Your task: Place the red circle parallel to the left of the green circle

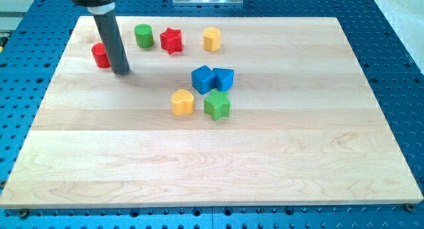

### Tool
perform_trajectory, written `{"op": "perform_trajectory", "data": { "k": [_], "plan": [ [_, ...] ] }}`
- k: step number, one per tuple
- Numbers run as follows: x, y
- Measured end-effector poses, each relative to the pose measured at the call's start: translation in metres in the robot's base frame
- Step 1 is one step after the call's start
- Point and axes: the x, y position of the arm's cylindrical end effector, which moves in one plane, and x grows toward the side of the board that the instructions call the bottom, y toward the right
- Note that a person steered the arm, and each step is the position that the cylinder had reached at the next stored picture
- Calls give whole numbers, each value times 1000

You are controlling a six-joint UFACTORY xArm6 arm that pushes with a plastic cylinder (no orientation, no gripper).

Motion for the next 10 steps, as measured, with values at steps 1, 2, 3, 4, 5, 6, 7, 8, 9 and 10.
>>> {"op": "perform_trajectory", "data": {
  "k": [1,2,3,4,5,6,7,8,9,10],
  "plan": [
    [10,-11],
    [4,-47],
    [-11,-49],
    [-24,-42],
    [-52,-30],
    [-52,-37],
    [-52,-83],
    [-72,-120],
    [-79,-98],
    [-79,-79]
  ]
}}
